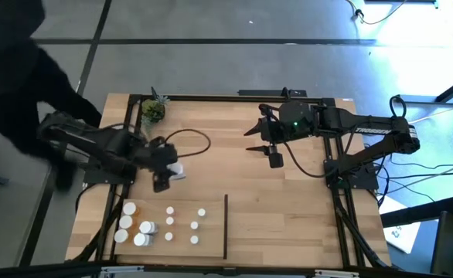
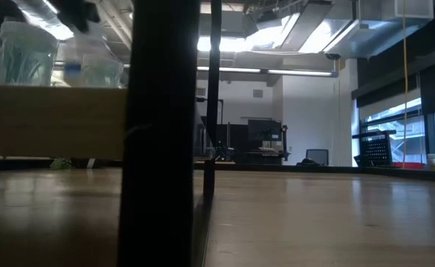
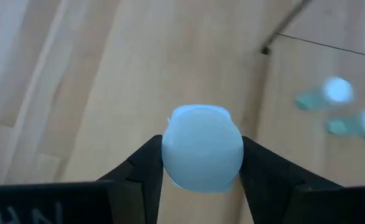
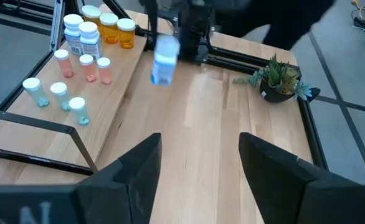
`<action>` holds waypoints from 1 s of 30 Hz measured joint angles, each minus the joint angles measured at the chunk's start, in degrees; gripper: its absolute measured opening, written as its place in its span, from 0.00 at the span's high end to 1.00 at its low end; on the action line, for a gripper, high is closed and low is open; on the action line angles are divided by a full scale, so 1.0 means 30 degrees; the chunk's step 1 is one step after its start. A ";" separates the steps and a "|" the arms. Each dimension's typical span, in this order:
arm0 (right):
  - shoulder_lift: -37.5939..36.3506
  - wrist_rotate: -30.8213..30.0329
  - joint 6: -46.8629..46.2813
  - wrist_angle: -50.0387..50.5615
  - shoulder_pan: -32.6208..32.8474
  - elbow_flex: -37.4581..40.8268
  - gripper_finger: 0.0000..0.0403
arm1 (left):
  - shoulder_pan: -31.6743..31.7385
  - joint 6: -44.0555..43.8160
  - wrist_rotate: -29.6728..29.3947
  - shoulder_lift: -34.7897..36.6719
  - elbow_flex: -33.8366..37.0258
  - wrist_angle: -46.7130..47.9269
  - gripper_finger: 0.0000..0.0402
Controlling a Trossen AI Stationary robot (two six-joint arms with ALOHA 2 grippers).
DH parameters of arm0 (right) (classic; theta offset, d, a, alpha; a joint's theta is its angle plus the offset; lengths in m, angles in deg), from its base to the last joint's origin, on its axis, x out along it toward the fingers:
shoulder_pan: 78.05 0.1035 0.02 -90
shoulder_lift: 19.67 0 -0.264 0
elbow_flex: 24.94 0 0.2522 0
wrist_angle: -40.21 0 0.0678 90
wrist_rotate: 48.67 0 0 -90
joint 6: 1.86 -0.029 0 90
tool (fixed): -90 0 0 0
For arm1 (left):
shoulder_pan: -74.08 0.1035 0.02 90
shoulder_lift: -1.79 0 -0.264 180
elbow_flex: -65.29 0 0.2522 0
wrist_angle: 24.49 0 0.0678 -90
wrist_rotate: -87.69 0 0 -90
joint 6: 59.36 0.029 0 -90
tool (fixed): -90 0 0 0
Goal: Pick and place medicine bottles onto shelf by color
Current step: Put the big white pill bottle on the shelf aligned with the other big white pill bottles
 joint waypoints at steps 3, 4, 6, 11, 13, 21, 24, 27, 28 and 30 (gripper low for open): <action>0.0000 -0.0007 0.0007 -0.0009 -0.0001 0.0000 0.46 | -0.1398 -0.0830 0.0007 0.0789 0.0000 0.0372 0.60; 0.0000 -0.0001 0.0002 -0.0012 -0.0003 0.0000 0.46 | -0.1852 -0.1029 0.0014 0.0995 0.0000 0.0405 0.60; 0.0000 0.0000 0.0004 -0.0001 -0.0004 0.0000 0.46 | -0.2801 -0.1649 0.0100 0.1338 0.0000 0.0623 0.60; 0.0000 -0.0004 0.0002 -0.0008 -0.0002 0.0000 0.46 | -0.5339 -0.3251 0.0947 0.1620 0.0000 0.1629 0.60; 0.0000 -0.0002 0.0007 0.0000 -0.0001 0.0000 0.46 | -0.6442 -0.4372 0.1205 0.1616 0.0000 0.2730 0.60; 0.0000 -0.0001 0.0007 0.0001 -0.0001 0.0000 0.46 | -0.9996 -0.7961 0.0233 0.1562 0.0000 0.3964 0.60; 0.0000 -0.0004 0.0003 0.0000 -0.0004 0.0000 0.46 | -1.0891 -0.8651 -0.0422 0.1293 0.0000 0.3963 0.60; 0.0000 0.0176 -0.0969 0.0007 0.0000 0.0000 0.46 | -1.1537 -0.8899 -0.0977 0.0790 0.0000 0.3907 0.60; 0.0000 0.0386 -0.1424 -0.0006 -0.0007 0.0000 0.46 | -1.1701 -0.8932 -0.1032 0.0585 0.0000 0.3879 0.60; 0.0000 0.0908 -0.1525 -0.0003 -0.0007 0.0000 0.46 | -1.1974 -0.8922 -0.1032 0.0120 0.0000 0.3736 0.60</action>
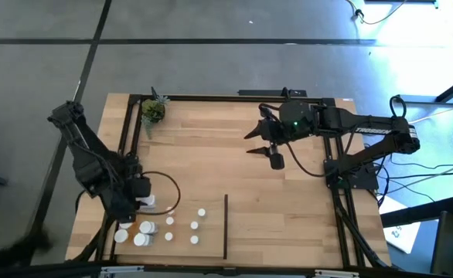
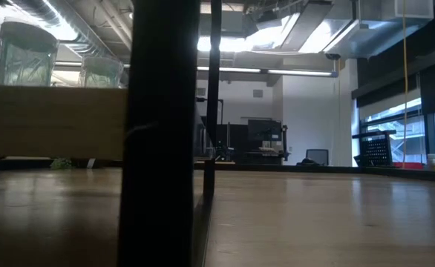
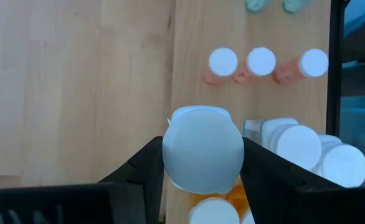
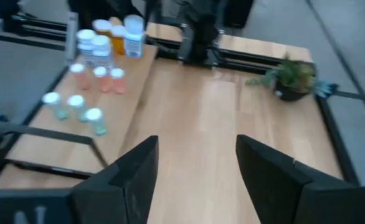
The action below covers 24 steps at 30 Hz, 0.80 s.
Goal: Pick and place medicine bottles onto shelf by color
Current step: Put the big white pill bottle on the shelf aligned with the other big white pill bottles
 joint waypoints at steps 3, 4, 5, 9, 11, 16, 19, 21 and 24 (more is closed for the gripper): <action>0.0000 0.1367 0.0132 0.0007 0.0000 0.0000 0.46 | -0.0230 -0.0311 -0.0359 -0.0670 0.0000 -0.0232 0.60; 0.0000 0.1905 0.0241 0.0004 0.0000 0.0000 0.46 | -0.0294 -0.0436 -0.0491 -0.0871 0.0000 -0.0239 0.60; 0.0000 0.2443 0.0458 0.0010 0.0000 0.0000 0.46 | -0.0352 -0.0464 -0.0565 -0.1055 0.0000 -0.0261 0.60; 0.0000 0.3736 0.0607 0.0010 0.0007 0.0000 0.46 | -0.0586 -0.1286 -0.1013 -0.1765 0.0042 -0.0430 0.60; 0.0000 0.3923 0.0622 0.0010 0.0007 0.0000 0.46 | -0.0798 -0.1599 -0.1034 -0.1917 0.0360 -0.1013 0.60; 0.0000 0.3937 0.0692 0.0010 0.0007 0.0000 0.46 | -0.1422 -0.1985 -0.0928 -0.2034 0.1769 -0.2959 0.60; 0.0000 0.3957 0.1057 0.0010 0.0007 0.0000 0.46 | -0.1557 -0.2018 -0.0940 -0.2033 0.2317 -0.2980 0.60; 0.0000 0.3967 0.1080 0.0010 0.0015 0.0000 0.46 | -0.1559 -0.1994 -0.0950 -0.2033 0.2576 -0.3214 0.60; 0.0000 0.3981 0.1095 0.0010 0.0050 0.0000 0.46 | -0.1552 -0.1889 -0.0957 -0.2029 0.3077 -0.3497 0.60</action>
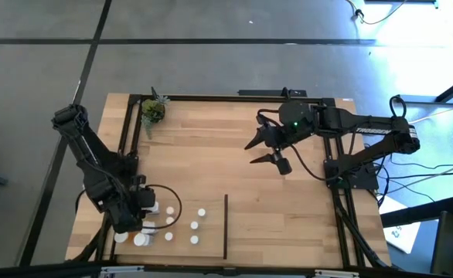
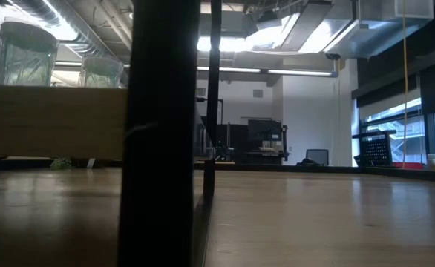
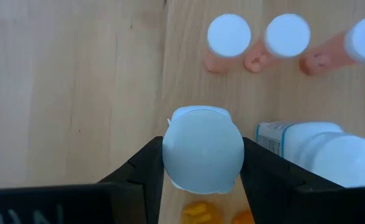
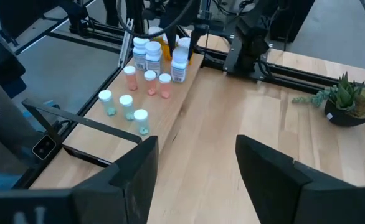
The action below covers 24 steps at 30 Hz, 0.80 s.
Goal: Pick and place medicine bottles onto shelf by color
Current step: Put the big white pill bottle on the shelf aligned with the other big white pill bottles
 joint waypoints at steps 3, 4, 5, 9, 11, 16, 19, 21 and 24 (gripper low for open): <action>0.0000 0.0135 0.0066 0.0007 0.0153 0.0000 0.46 | -0.0007 0.0049 0.0007 -0.0005 0.0451 -0.0582 0.60; 0.0000 0.0505 0.0173 0.0018 0.0189 0.0000 0.46 | 0.0000 0.0056 -0.0021 0.0002 0.0486 -0.0631 0.60; 0.0000 0.1046 0.0415 0.0021 0.0197 0.0000 0.46 | -0.0004 0.0056 -0.0022 0.0010 0.0515 -0.0653 0.60; 0.0000 0.3394 0.1022 0.0032 0.0212 0.0000 0.46 | 0.0000 0.0056 -0.0051 0.0010 0.0523 -0.0683 0.60; 0.0000 0.3401 0.1026 0.0029 0.0212 0.0000 0.46 | 0.0000 0.0060 -0.0051 0.0010 0.0523 -0.0690 0.60; 0.0000 0.3279 0.0976 0.0015 0.0197 0.0000 0.46 | 0.0000 0.0061 -0.0051 0.0010 0.0535 -0.0690 0.60; 0.0000 0.3279 0.0969 0.0015 0.0205 0.0000 0.46 | 0.0000 0.0052 -0.0044 0.0010 0.0537 -0.0688 0.60; 0.0000 0.3281 0.0966 0.0015 0.0205 0.0000 0.46 | 0.0000 0.0049 -0.0044 0.0010 0.0537 -0.0687 0.60; 0.0000 0.3275 0.0962 0.0015 0.0205 0.0000 0.46 | 0.0000 0.0056 -0.0042 0.0010 0.0537 -0.0683 0.60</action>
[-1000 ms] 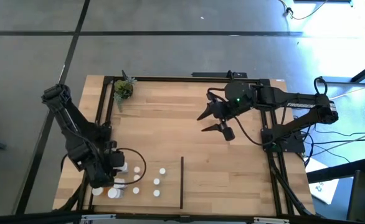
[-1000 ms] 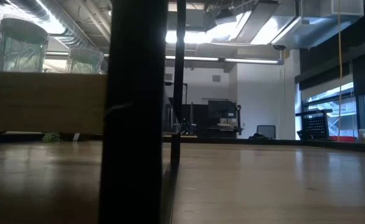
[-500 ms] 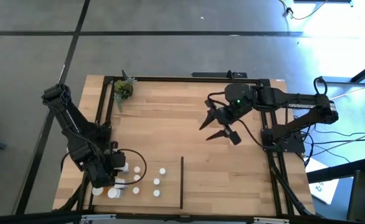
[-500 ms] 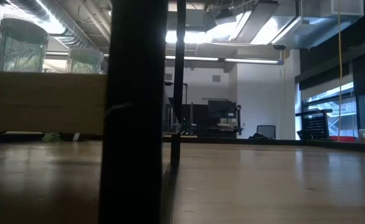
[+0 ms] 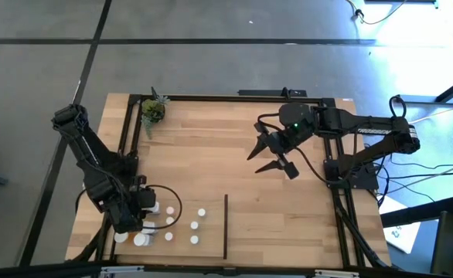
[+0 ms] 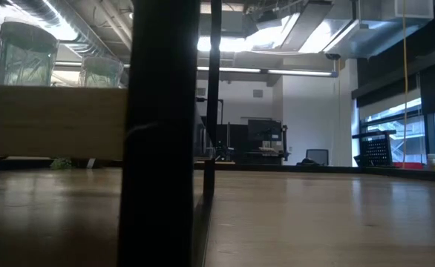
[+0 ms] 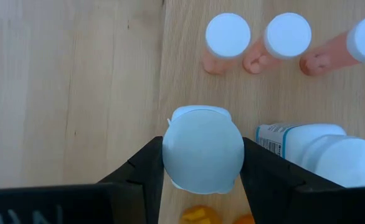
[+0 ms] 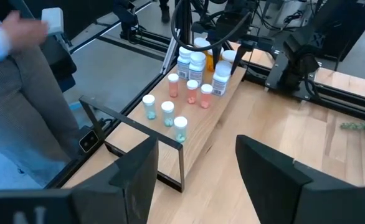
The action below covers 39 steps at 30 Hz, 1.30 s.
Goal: Pick and place medicine bottles onto shelf by color
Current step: Put the big white pill bottle on the shelf aligned with the other big white pill bottles, then return to Home Position
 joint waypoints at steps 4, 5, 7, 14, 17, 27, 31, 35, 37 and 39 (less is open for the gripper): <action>0.0000 -0.0004 -0.0007 -0.0004 0.0000 0.0000 0.46 | 0.0000 -0.0094 0.0006 0.0000 0.0000 0.0000 0.60; 0.0000 -0.0004 -0.0007 -0.0007 0.0000 0.0000 0.46 | 0.0000 -0.0089 0.0006 0.0000 0.0000 0.0000 0.60; 0.0000 -0.0004 -0.0007 -0.0007 0.0000 0.0000 0.46 | 0.0000 -0.0095 -0.0006 0.0000 0.0003 0.0000 0.60; 0.0000 -0.0011 -0.0007 -0.0007 0.0000 0.0000 0.46 | 0.0007 -0.0139 -0.0292 0.0000 0.0029 -0.0196 0.60; 0.0000 -0.0011 -0.0007 -0.0007 0.0000 0.0000 0.46 | 0.0007 -0.0145 -0.0308 0.0000 0.0029 -0.0351 0.58; 0.0000 -0.0011 -0.0015 -0.0007 0.0000 0.0000 0.46 | 0.0007 -0.0520 -0.0388 0.0000 0.0029 -0.0393 0.48; 0.0000 -0.0013 -0.0007 -0.0007 0.0000 0.0000 0.46 | 0.0007 -0.0661 -0.0395 0.0000 0.0029 -0.0548 0.43; 0.0000 -0.0017 -0.0007 -0.0007 -0.0002 0.0000 0.46 | 0.0007 -0.0658 -0.0402 0.0000 0.0029 -0.0601 0.38; 0.0000 -0.0019 -0.0007 -0.0007 0.0000 0.0000 0.46 | 0.0007 -0.0663 -0.0402 0.0023 0.0029 -0.0671 0.35; 0.0000 -0.0019 -0.0007 -0.0007 -0.0001 0.0000 0.46 | 0.0007 -0.0656 -0.0402 0.0176 0.0023 -0.0692 0.33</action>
